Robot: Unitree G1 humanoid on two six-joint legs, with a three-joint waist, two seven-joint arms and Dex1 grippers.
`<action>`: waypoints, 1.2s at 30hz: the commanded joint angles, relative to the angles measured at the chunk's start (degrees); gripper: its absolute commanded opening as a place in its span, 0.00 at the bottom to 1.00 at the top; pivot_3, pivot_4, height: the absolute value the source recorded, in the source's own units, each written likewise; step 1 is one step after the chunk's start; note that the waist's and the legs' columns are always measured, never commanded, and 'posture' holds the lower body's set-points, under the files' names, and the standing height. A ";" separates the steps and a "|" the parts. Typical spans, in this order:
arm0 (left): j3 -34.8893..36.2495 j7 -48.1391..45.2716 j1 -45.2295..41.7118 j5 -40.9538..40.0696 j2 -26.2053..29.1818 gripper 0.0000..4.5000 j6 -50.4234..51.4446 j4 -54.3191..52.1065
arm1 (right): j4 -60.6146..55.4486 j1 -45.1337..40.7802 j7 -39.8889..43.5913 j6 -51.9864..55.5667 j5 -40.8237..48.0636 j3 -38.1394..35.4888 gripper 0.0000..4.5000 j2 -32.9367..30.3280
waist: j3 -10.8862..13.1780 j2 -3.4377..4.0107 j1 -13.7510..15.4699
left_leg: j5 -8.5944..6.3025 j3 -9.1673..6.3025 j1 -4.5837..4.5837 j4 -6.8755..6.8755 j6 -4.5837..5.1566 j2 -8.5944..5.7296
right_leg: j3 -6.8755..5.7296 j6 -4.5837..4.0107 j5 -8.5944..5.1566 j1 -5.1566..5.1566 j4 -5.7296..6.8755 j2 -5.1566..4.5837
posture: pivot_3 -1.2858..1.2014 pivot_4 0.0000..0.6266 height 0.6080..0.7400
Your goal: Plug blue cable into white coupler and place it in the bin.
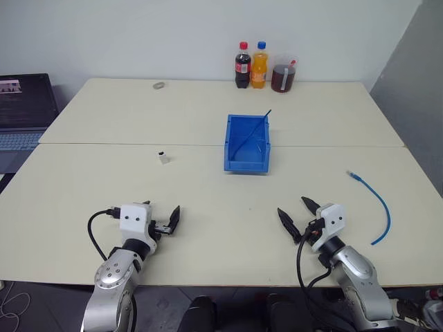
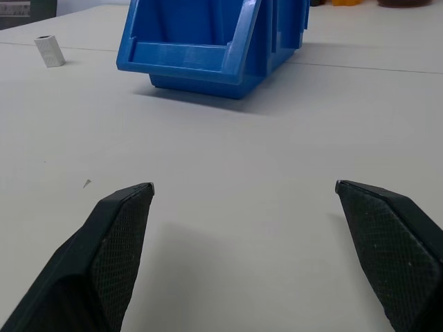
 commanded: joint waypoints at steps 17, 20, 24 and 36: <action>-0.06 -6.23 1.89 -4.58 1.08 1.00 -2.25 -3.63 | -2.36 -0.46 -0.35 1.73 -0.09 0.26 0.99 -0.28 | 0.00 0.00 0.00 | 0.00 0.00 0.00 0.00 0.00 0.01 | 0.01 0.00 0.00 0.00 0.00 0.00 | 0.52 0.24 1.00; -0.78 -10.23 2.04 -5.98 2.53 1.00 -3.99 -4.29 | -2.44 -0.42 -0.49 1.73 -0.12 0.24 0.99 -0.15 | 0.00 0.00 0.00 | 0.00 0.00 0.00 0.00 0.00 0.01 | 0.00 0.00 0.00 0.00 0.00 0.00 | 0.52 0.24 1.00; -1.40 -13.98 0.98 -9.51 3.08 1.00 -3.77 -5.96 | -2.77 -0.47 -1.17 1.46 -0.26 -0.06 0.99 0.13 | 0.01 0.01 0.02 | 0.00 0.01 0.00 0.00 0.00 0.01 | 0.01 -0.01 0.00 0.00 0.00 0.01 | 0.52 0.24 1.00; -11.21 -29.40 -17.11 -15.18 10.37 1.00 6.29 -3.79 | -12.74 3.31 -3.14 7.43 4.95 -14.55 0.99 -7.96 | 0.20 0.30 0.20 | 0.00 0.01 -0.06 0.04 0.01 -0.06 | -0.03 0.01 0.01 -0.02 0.02 0.10 | 0.52 0.24 1.00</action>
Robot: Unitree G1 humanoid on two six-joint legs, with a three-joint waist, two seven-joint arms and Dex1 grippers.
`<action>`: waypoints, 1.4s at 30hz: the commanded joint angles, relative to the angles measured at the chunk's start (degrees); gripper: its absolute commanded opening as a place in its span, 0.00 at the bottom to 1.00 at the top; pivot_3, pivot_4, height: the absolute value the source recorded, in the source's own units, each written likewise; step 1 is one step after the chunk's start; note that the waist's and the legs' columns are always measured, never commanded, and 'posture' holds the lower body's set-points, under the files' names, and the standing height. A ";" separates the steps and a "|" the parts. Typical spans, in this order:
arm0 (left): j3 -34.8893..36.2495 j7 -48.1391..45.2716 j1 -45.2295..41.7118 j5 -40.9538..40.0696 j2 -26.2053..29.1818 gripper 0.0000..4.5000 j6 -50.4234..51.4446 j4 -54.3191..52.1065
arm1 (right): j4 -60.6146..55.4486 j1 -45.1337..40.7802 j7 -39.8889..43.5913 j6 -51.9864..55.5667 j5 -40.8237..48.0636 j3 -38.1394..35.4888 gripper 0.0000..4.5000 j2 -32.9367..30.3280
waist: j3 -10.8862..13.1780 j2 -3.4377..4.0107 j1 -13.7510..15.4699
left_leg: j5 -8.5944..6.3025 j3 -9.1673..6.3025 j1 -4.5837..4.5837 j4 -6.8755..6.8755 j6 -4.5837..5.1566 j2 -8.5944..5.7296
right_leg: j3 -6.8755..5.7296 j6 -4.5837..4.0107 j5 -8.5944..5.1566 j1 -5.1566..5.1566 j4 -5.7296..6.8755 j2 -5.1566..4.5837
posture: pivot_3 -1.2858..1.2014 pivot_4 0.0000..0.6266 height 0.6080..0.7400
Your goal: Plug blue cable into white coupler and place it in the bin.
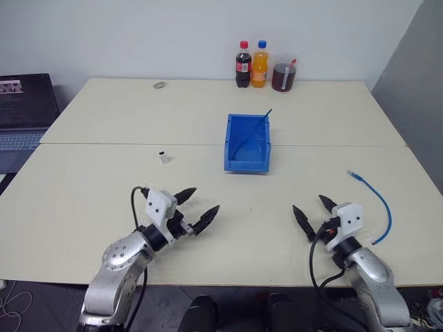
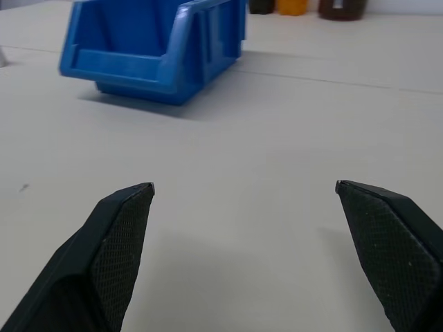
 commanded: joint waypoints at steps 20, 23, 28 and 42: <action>-12.55 -14.47 -22.04 -2.52 2.59 1.00 11.43 3.40 | 18.48 -15.07 5.23 29.03 9.75 -18.77 0.99 -24.52 | 0.10 0.03 -0.42 | 0.00 0.25 0.02 0.07 0.02 0.04 | 0.20 -0.26 0.15 -0.02 0.01 0.34 | 0.52 0.24 1.00; -12.57 -14.53 -22.96 -3.31 2.08 1.00 13.14 3.63 | 26.92 -20.24 7.11 29.50 8.41 -16.25 0.99 -26.03 | 0.12 0.01 -0.43 | 0.00 0.28 0.02 0.08 0.02 0.07 | 0.21 -0.29 0.17 -0.02 0.00 0.37 | 0.52 0.24 1.00; -13.18 -15.62 -23.68 -2.91 2.44 1.00 13.55 3.27 | 36.54 -24.44 12.12 27.55 5.03 -11.31 0.99 -28.47 | 0.14 0.00 -0.43 | 0.00 0.42 0.01 0.12 0.02 0.08 | 0.26 -0.30 0.18 -0.02 0.01 0.36 | 0.52 0.24 1.00; -13.54 -16.68 -24.36 -1.74 2.44 1.00 12.60 3.90 | 39.81 -24.96 19.69 26.14 2.91 -8.09 0.36 -30.77 | 0.18 -0.09 -0.49 | 0.00 0.54 0.07 0.19 0.02 0.16 | 0.36 -0.27 0.19 0.02 0.00 0.41 | 0.52 0.24 1.00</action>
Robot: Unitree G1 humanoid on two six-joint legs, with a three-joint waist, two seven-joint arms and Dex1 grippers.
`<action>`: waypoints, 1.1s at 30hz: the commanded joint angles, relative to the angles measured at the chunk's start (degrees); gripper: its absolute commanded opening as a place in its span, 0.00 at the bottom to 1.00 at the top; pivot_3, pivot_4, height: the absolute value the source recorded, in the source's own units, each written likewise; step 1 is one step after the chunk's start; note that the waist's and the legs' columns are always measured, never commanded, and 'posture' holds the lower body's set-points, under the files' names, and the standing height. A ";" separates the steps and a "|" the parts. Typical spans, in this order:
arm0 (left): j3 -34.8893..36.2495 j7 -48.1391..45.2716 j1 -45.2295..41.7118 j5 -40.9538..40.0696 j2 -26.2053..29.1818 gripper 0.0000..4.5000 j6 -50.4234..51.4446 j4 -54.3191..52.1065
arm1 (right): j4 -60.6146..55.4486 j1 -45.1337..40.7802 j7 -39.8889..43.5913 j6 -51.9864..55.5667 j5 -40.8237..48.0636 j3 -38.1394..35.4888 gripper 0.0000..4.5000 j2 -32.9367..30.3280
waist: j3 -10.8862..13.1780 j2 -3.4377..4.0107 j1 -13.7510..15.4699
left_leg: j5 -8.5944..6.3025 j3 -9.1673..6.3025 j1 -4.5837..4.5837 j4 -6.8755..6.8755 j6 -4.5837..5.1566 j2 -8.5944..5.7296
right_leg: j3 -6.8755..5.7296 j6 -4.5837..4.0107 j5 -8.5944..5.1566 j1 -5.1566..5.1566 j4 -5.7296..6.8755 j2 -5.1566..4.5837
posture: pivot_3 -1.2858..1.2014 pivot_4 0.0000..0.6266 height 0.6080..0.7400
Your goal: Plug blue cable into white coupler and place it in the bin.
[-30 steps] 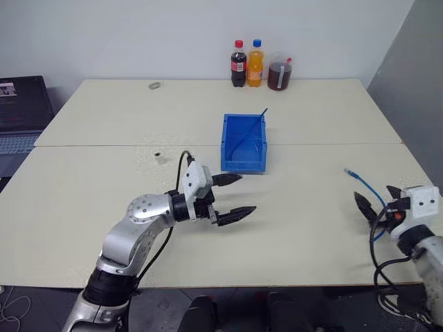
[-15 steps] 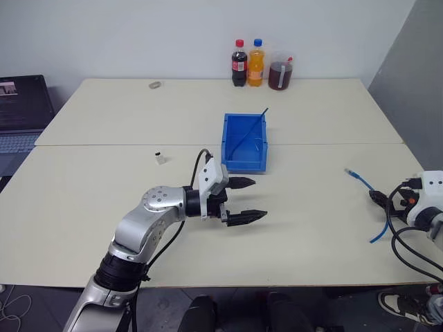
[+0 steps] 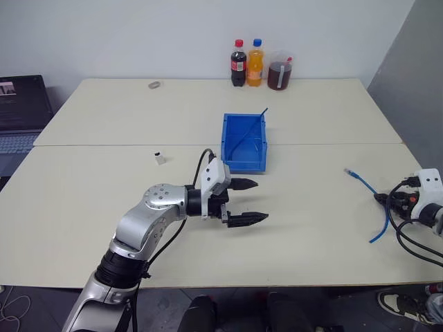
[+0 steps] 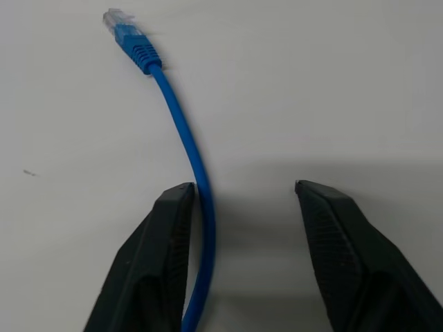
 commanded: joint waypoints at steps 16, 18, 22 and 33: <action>4.59 2.25 5.33 0.66 4.25 1.00 -1.41 -2.13 | -21.51 5.02 19.84 -14.02 -3.70 8.47 0.01 -8.67 | 0.08 0.10 -0.15 | -0.01 0.39 0.07 -0.04 0.01 0.04 | 0.49 0.03 0.00 -0.20 0.06 0.06 | 0.52 0.24 1.00; 6.21 3.10 7.92 1.25 5.63 1.00 -2.06 -2.72 | -26.32 5.02 21.36 -14.65 -4.04 10.41 0.01 -9.34 | 0.15 -0.02 0.04 | -0.01 0.50 0.07 -0.01 0.01 0.07 | 0.55 0.09 0.04 -0.20 0.04 0.06 | 0.52 0.24 1.00; 8.77 4.19 12.37 2.31 7.94 1.00 -3.72 -2.89 | -31.80 2.29 21.33 -16.23 -6.39 15.73 0.01 -7.47 | 0.17 -0.06 0.06 | -0.03 0.66 0.10 -0.02 0.02 0.08 | 0.76 0.15 0.07 -0.24 0.02 0.04 | 0.52 0.24 1.00; 14.27 4.65 24.10 2.28 11.26 1.00 -6.99 -4.96 | -24.29 -13.46 18.19 -22.33 -19.10 38.19 0.01 14.24 | 0.25 -0.19 0.43 | -0.03 0.68 -0.10 0.02 0.02 0.11 | 0.80 0.22 0.18 -0.49 0.03 -0.13 | 0.52 0.24 1.00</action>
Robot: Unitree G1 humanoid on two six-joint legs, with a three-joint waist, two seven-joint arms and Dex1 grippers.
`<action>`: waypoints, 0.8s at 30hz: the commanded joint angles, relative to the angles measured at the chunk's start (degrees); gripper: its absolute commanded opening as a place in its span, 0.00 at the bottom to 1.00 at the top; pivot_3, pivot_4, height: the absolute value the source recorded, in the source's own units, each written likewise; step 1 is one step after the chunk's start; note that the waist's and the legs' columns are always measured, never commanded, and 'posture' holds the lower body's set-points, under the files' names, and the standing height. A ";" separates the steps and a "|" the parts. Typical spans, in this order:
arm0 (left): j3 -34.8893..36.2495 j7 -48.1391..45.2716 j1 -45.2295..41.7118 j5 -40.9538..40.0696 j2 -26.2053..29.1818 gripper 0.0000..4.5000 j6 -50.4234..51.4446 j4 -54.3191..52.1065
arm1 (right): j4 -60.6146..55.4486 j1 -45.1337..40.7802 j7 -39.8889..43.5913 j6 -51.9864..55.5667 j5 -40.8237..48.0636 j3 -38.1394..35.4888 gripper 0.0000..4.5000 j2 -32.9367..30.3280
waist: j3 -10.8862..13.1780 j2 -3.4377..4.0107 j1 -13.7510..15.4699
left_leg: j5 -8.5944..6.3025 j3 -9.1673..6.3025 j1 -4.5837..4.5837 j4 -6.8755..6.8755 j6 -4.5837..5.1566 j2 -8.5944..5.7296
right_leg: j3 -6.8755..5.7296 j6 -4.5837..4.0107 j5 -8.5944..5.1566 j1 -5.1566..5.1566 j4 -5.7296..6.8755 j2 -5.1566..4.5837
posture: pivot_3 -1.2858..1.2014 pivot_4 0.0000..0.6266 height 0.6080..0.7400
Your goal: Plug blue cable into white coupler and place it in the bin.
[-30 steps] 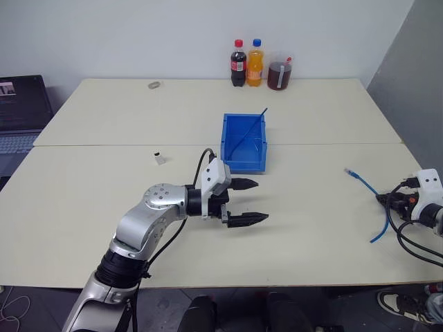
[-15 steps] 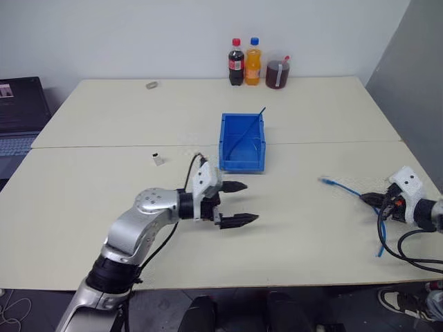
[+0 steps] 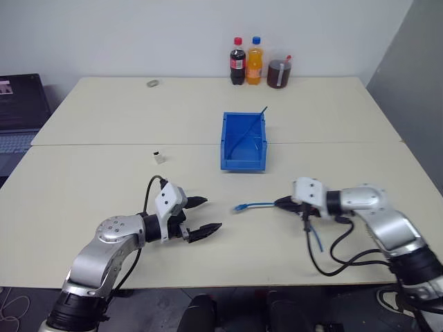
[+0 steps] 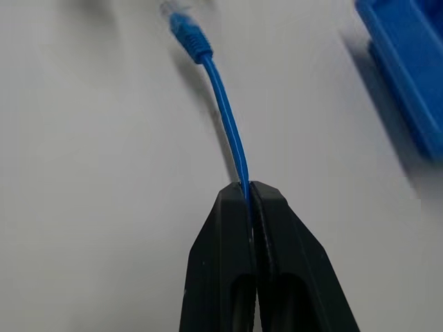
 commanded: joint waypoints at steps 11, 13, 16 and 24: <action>4.30 -0.62 6.47 -0.44 2.76 1.00 -3.45 -0.63 | 10.16 -6.82 0.11 -5.97 -5.00 4.40 0.22 7.95 | -0.01 -0.03 -0.31 | -0.01 0.15 0.01 0.00 0.01 -0.05 | 0.09 0.10 0.06 -0.05 0.01 -0.11 | 0.52 0.24 1.00; 4.25 -0.50 5.63 -0.50 2.55 1.00 -3.37 0.38 | 9.68 -6.76 0.63 -5.71 -4.73 3.97 0.32 7.69 | -0.01 -0.03 -0.37 | -0.01 0.15 0.02 0.00 0.01 -0.06 | 0.09 0.10 0.07 -0.05 0.01 -0.05 | 0.52 0.24 1.00; 3.66 -0.72 4.43 -0.21 2.47 1.00 -3.52 1.77 | 7.39 -6.08 3.62 -4.20 -3.51 3.69 0.47 6.02 | -0.01 -0.03 -0.40 | -0.01 0.14 0.02 -0.01 0.01 -0.06 | 0.08 0.09 0.07 -0.06 0.02 0.03 | 0.52 0.24 1.00; -1.04 -2.53 -1.13 3.25 2.20 1.00 -5.00 6.82 | -8.24 -1.79 8.29 7.30 2.95 -0.24 0.91 -0.91 | -0.01 -0.03 -0.20 | -0.02 0.12 0.00 0.01 0.02 -0.06 | 0.06 0.09 0.07 -0.06 0.02 0.00 | 0.52 0.24 1.00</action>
